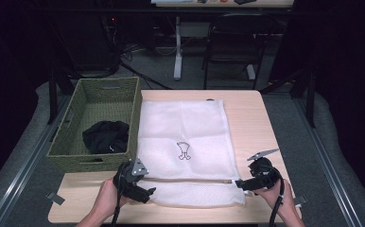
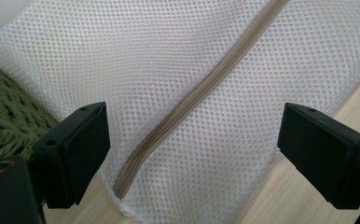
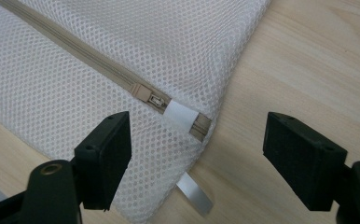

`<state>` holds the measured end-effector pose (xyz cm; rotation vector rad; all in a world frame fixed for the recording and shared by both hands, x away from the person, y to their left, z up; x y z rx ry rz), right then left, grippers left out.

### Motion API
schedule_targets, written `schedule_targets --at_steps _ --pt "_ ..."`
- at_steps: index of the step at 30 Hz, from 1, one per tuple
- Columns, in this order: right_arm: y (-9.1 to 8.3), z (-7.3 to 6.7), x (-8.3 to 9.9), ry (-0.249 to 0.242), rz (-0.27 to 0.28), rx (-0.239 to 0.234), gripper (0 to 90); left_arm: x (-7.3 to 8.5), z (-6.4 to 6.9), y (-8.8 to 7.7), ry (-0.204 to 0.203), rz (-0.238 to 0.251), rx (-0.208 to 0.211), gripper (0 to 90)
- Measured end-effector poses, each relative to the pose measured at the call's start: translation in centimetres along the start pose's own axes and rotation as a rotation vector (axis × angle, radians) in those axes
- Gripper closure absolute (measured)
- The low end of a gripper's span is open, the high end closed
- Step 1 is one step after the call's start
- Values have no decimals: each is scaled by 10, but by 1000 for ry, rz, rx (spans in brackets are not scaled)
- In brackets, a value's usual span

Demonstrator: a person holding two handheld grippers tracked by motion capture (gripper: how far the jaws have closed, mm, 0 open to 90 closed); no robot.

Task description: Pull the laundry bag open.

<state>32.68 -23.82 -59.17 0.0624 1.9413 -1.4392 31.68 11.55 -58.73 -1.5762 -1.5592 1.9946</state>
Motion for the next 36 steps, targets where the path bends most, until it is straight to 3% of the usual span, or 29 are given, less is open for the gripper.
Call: schedule_targets --at_steps 8,14,21,22,25,26,29,30,36 --pt "8 3 1 54 -8 -25 334 -4 6 4 11 -2 7 92" --pt "19 2 0 51 -42 -27 396 -8 7 8 10 -4 17 93" --pt "32 0 3 46 -90 -39 508 -8 9 11 46 -12 14 100" --pt "34 0 5 33 -107 -22 537 -9 9 10 27 -1 13 100" --pt "36 -1 6 40 -119 -15 567 -8 10 11 20 -3 22 105" --pt "37 -2 6 0 -115 5 600 -7 10 12 32 -12 20 106" --pt "38 -5 6 -21 -113 39 620 -9 10 11 30 -1 17 113" --pt "39 -6 6 -52 -122 62 633 -9 11 12 30 -2 19 114" --pt "38 -7 7 -42 -104 71 633 -10 13 7 45 14 12 136"
Point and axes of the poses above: each handheld gripper's, and its own axes: y roughly forward along the jaws, x roughly out of its underside, z roughly to its right, the point moved 8 cm from there along y, roughly forward along the jaws, and after that the axes turned 5 degrees about z, right-handed, at the moved point
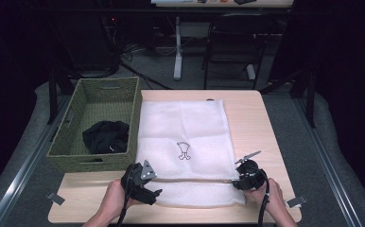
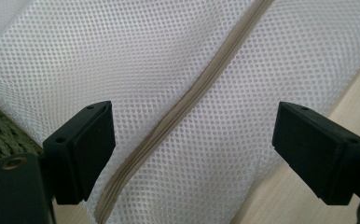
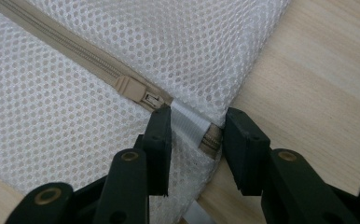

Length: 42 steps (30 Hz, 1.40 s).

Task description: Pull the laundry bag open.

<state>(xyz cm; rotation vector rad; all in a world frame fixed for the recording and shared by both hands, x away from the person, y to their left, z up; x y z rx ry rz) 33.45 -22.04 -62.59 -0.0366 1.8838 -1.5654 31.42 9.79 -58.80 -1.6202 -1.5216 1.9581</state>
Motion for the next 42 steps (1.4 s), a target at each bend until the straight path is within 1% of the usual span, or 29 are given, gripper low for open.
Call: schedule_targets --at_steps 2,4,5,7,8,9,10,13,14,15,16,18,21,22,24,25,27,28,30,31,32,33,34,35,36,39,40,41,42 --pt "0 0 -1 -5 -2 -2 634 0 -1 1 -4 -5 3 136" --pt "0 0 0 10 1 1 634 1 -2 3 -11 -11 7 137" --pt "0 0 0 0 -1 1 634 1 -2 3 -11 -11 7 137" --pt "0 0 -1 3 -2 3 643 1 -2 5 -13 -10 16 138" --pt "1 0 -2 -10 8 -8 674 1 -2 8 -8 -21 17 138" --pt "1 0 -2 -10 8 -8 674 1 -2 8 -8 -21 17 137" --pt "1 1 -2 12 16 -16 710 1 0 8 -5 -24 19 138" --pt "1 1 -2 28 19 -27 736 0 0 7 -3 -14 18 139" --pt "1 2 -3 61 17 -51 765 0 0 7 0 -15 15 140" --pt "1 2 -3 61 17 -51 765 0 0 8 2 -17 14 140" --pt "1 3 -2 94 17 -72 791 1 1 8 9 -21 13 141" --pt "0 3 -2 105 14 -81 808 0 2 7 16 -15 12 144" --pt "0 3 -4 87 15 -89 822 -1 3 6 22 -6 8 145" --pt "-2 3 -4 81 16 -93 825 -2 3 5 19 -2 11 145" --pt "-6 3 -7 82 29 -108 830 -5 5 7 1 27 24 151" --pt "-6 3 -7 82 29 -108 830 -5 5 7 1 27 24 153" --pt "-9 3 -8 81 37 -109 831 -7 7 8 24 23 24 153" --pt "-14 2 -10 71 61 -121 832 -12 10 8 45 51 18 157" --pt "-21 0 -13 76 86 -123 833 -14 13 9 54 54 26 158" --pt "-21 0 -13 76 86 -123 833 -16 14 10 62 53 29 158" --pt "-24 0 -14 65 101 -125 833 -20 19 13 82 54 24 158" --pt "-25 -1 -14 73 99 -125 833 -20 19 13 82 54 24 160" --pt "-27 -2 -13 68 105 -132 833 -27 24 13 102 63 26 160" --pt "-28 -3 -13 71 111 -135 833 -27 24 13 102 63 26 161" --pt "-29 -5 -14 71 115 -140 833 -34 29 17 115 75 38 163" --pt "-30 -6 -15 66 121 -136 833 -40 32 22 124 74 41 160" --pt "-32 -7 -15 61 125 -141 833 -48 38 25 135 85 47 160" --pt "-32 -7 -15 61 125 -141 833 -48 38 25 135 85 47 159" --pt "-36 -8 -16 60 138 -148 833 -54 41 27 149 97 51 160"
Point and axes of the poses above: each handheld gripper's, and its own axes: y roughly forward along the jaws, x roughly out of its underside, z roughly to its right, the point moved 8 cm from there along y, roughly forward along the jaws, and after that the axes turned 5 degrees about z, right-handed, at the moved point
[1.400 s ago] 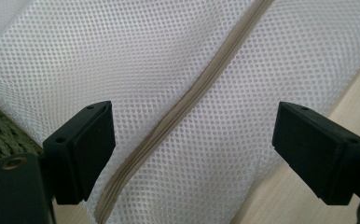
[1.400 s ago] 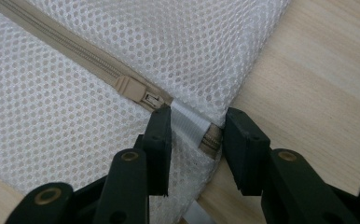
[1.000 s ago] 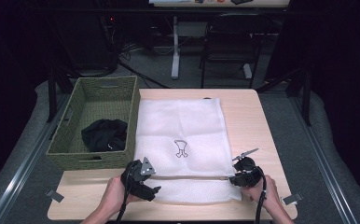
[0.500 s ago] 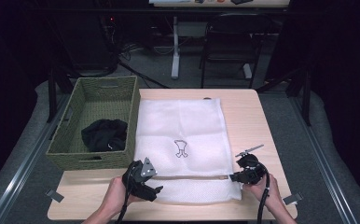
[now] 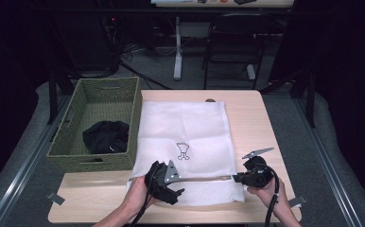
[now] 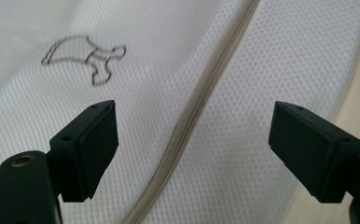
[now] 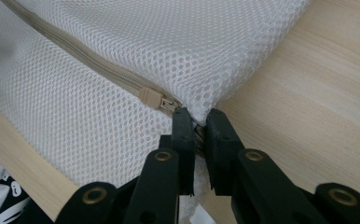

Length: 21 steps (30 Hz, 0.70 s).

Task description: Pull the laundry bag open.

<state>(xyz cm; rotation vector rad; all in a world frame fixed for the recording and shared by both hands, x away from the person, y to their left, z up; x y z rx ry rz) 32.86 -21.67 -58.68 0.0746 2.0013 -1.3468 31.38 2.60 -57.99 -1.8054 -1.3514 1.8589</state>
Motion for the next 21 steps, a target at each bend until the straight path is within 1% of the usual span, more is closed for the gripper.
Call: schedule_targets --at_steps 1,2,3,4,5,6,7,8,9,10,11,13,14,15,16,17,18,19,20,21 --pt "0 0 0 0 0 0 833 -3 1 1 10 7 -5 160" --pt "-1 0 -3 -16 19 -4 833 -11 2 6 10 20 -3 160" --pt "-1 0 -3 -16 19 -4 833 -11 2 6 10 20 -3 161" --pt "-5 -2 -4 -11 33 -6 832 -18 5 9 28 27 -3 163" --pt "-5 -2 -4 -11 33 -6 832 -18 5 9 28 27 -3 170" --pt "-6 -2 -5 -20 43 -10 833 -21 6 10 40 37 -1 170" --pt "-7 -2 -6 -21 52 -19 833 -24 7 12 55 41 -1 190" --pt "-7 -2 -6 -21 52 -19 833 -27 7 15 63 44 1 190" --pt "-6 -2 -6 -16 51 -21 832 -29 8 19 61 46 7 200" --pt "-7 -1 -6 -10 57 -20 833 -34 12 26 63 50 19 226" --pt "-8 -1 -6 -12 65 -25 833 -36 13 28 74 53 26 248" --pt "-9 -2 -8 -18 72 -29 833 -42 17 35 108 65 25 286" --pt "-9 -2 -8 -13 68 -27 833 -42 17 35 108 65 25 304" --pt "-9 -2 -8 -13 68 -27 833 -45 18 39 108 72 25 304" --pt "-10 -2 -9 -11 79 -26 833 -48 20 42 97 80 28 333" --pt "-10 -2 -9 -11 79 -26 833 -52 22 44 101 86 31 333" --pt "-12 -4 -9 -8 82 -33 834 -59 27 48 132 104 34 379" --pt "-12 -4 -9 -8 82 -33 834 -59 27 48 132 104 34 395" --pt "-12 -4 -11 -12 89 -34 834 -65 31 53 168 110 36 420" --pt "-12 -4 -11 -12 89 -34 834 -65 31 53 168 110 36 435"
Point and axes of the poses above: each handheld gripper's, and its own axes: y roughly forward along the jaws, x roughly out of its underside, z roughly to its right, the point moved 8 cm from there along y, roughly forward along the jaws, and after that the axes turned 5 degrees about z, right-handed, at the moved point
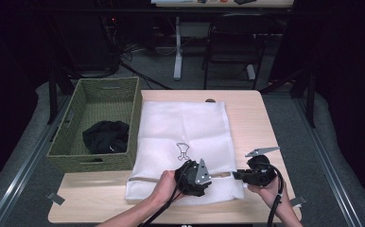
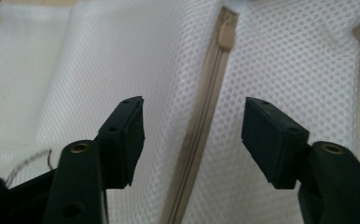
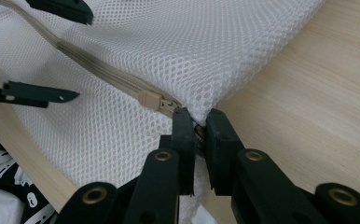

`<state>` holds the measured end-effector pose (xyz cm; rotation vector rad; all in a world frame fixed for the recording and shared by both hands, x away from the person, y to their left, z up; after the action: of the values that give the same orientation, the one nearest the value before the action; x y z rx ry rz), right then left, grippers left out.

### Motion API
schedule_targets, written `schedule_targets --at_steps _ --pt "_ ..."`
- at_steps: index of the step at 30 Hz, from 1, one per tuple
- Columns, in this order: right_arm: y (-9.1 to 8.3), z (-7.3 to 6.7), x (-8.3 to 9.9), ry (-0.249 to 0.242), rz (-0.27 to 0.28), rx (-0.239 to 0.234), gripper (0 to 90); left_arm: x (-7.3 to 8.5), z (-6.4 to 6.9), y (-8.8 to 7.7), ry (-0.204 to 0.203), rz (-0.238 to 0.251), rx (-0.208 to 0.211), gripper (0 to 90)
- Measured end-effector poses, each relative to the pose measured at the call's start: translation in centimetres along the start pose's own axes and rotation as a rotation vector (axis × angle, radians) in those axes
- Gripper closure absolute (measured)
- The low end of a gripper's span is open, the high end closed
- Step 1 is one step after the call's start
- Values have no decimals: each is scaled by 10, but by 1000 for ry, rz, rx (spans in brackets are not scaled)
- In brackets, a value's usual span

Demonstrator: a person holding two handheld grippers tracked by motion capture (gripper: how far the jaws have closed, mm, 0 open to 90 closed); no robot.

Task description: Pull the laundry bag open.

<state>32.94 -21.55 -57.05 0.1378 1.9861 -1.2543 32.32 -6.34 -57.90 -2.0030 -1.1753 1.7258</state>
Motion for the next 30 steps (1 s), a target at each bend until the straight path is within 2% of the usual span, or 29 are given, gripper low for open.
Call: schedule_targets --at_steps 2,3,4,5,7,8,10,15,17,19,22,23,24,25,30 --pt "0 0 0 5 -1 4 834 -6 4 5 12 6 8 494" --pt "-1 -2 1 6 -3 -4 834 -11 8 9 45 12 14 512" --pt "-1 -2 1 6 -3 -4 834 -11 8 9 45 12 14 545" --pt "-1 -3 1 4 -8 0 834 -15 10 15 85 8 16 574" --pt "-2 -3 1 8 -6 -1 834 -16 12 18 76 14 19 613" --pt "-2 -3 1 8 -6 -1 834 -18 12 20 83 14 13 613" --pt "-5 -6 1 6 3 -14 835 -19 14 24 105 14 28 679" --pt "-5 -8 0 11 9 -13 836 -17 16 28 80 23 32 718" --pt "-6 -8 0 12 10 -7 835 -17 16 28 100 52 9 730" --pt "-6 -7 0 15 15 -3 835 -20 16 24 83 93 -6 729" --pt "-6 -6 -2 20 19 0 836 -23 16 21 91 121 -19 729" --pt "-6 -8 -3 21 23 0 835 -24 17 20 92 126 -13 729" --pt "-6 -8 -3 21 23 0 835 -24 19 20 97 119 -6 729" --pt "-7 -9 -2 22 21 -3 835 -23 21 23 129 97 -5 727" --pt "-6 -8 -2 35 20 -14 836 -20 19 28 107 77 5 762"
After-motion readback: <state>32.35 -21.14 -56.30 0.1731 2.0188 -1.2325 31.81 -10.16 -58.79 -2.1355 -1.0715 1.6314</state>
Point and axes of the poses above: each handheld gripper's, and its own axes: y roughly forward along the jaws, x roughly out of its underside, z roughly to its right, the point moved 8 cm from there along y, roughly forward along the jaws, and after that the axes turned 5 degrees about z, right-handed, at the moved point
